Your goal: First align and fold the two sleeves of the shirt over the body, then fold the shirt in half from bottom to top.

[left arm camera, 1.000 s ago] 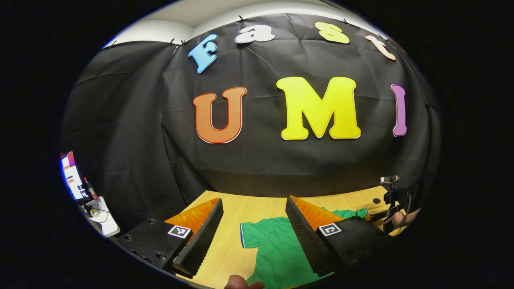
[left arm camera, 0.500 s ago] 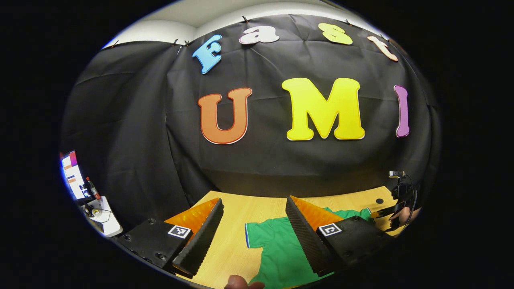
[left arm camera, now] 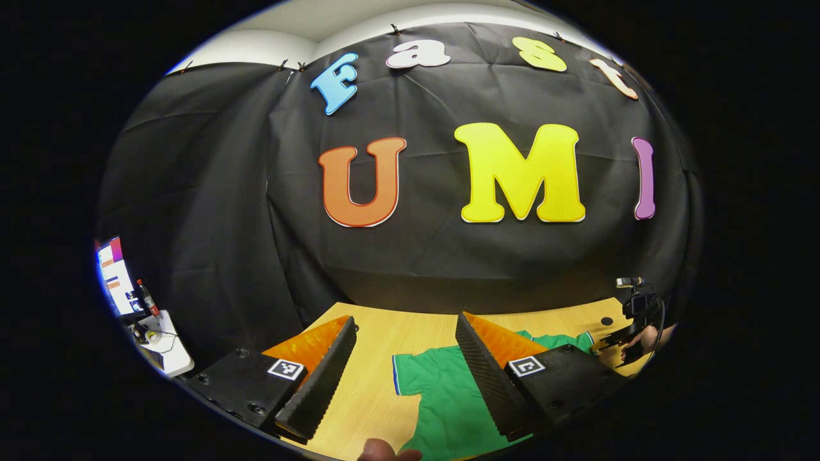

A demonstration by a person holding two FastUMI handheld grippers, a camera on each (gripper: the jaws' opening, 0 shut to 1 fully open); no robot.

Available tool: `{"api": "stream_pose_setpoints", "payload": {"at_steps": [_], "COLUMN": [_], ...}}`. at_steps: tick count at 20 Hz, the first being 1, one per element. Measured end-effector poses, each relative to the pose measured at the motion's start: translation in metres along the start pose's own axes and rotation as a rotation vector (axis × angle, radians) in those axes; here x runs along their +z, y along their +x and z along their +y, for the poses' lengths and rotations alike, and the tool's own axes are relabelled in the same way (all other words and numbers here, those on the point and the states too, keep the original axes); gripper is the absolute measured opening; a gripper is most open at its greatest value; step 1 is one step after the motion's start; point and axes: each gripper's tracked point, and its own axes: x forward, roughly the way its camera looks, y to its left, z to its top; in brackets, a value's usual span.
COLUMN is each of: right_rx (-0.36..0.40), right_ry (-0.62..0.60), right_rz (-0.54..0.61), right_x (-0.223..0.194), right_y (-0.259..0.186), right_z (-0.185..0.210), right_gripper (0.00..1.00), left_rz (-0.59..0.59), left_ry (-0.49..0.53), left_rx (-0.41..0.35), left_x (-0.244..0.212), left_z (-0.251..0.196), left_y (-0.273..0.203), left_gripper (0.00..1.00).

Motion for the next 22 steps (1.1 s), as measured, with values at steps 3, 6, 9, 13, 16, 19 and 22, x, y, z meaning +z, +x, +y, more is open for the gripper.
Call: {"api": "stream_pose_setpoints", "payload": {"at_steps": [3,6,9,13,16,19,22], "right_rx": [0.04,-0.013,-0.024,-0.023,-0.003,0.046,0.084], "right_ry": [0.03,-0.026,-0.087,-0.086,-0.063,-0.025,-0.014], "right_rz": [0.01,0.064,0.117,0.125,0.088,0.055,0.041], "right_x": [0.003,-0.006,-0.011,-0.011,-0.002,0.006,0.008], "right_y": [0.003,0.013,0.004,0.009,0.0,-0.016,-0.028], "right_z": [0.013,0.008,0.014,0.016,0.015,0.028,0.051], "right_gripper": [0.36,0.51,0.41,0.08,0.0,0.0,0.0], "left_rz": [-0.007,-0.012,-0.008,-0.026,-0.02,-0.01,-0.026], "left_ry": [0.011,0.019,0.012,0.018,0.013,0.0,0.005], "left_rx": [-0.001,-0.005,-0.014,-0.022,-0.014,-0.006,-0.007], "left_x": [0.003,0.004,0.002,0.007,0.004,0.0,0.004], "left_z": [-0.001,-0.002,-0.007,-0.007,0.0,0.006,0.009], "left_y": [0.002,0.005,0.009,0.009,0.009,0.011,0.01], "left_gripper": [1.0,1.0,0.99,0.99,0.99,0.99,0.99]}}
